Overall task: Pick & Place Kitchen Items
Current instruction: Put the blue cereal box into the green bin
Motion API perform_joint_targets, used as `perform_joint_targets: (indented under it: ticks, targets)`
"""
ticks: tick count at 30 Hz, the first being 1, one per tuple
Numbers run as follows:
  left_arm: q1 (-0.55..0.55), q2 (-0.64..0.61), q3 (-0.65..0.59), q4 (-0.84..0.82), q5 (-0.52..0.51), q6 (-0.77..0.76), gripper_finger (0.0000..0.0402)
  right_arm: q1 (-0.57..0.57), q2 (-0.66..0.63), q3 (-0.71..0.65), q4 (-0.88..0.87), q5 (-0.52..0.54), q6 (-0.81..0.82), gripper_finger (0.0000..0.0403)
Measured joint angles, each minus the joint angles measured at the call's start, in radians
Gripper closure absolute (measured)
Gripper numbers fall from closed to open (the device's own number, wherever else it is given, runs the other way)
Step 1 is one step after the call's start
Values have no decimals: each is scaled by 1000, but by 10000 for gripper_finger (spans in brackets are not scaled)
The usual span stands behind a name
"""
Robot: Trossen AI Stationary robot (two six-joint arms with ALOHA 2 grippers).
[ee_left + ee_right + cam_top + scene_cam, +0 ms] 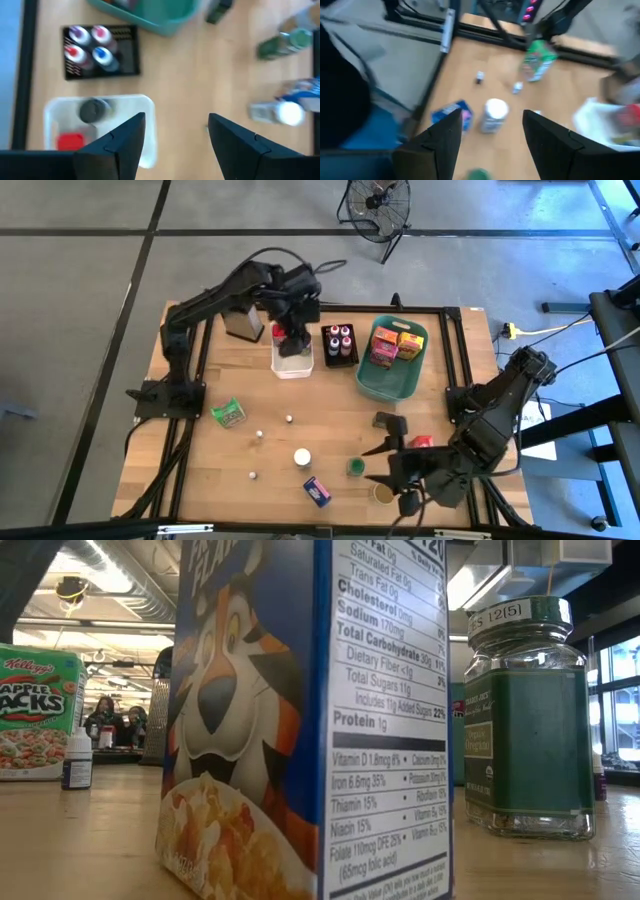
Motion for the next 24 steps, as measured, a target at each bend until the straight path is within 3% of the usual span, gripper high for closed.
perform_joint_targets:
  ticks: [3,6,10,21,24]
  targets:
    - [-72,-36,-1,-29,-12,-56,189,-21,19,0,51,-107,29,192]
    - [-159,-70,-25,-26,-89,-112,190,-33,37,0,93,-214,32,192]
    - [-280,-124,-121,-25,-214,-191,190,-34,71,0,162,-218,43,192]
    - [-577,-371,-620,-12,-245,-462,190,-34,122,0,245,-215,137,192]
    - [-648,-451,-761,56,-245,-538,190,-46,132,0,237,-277,153,192]
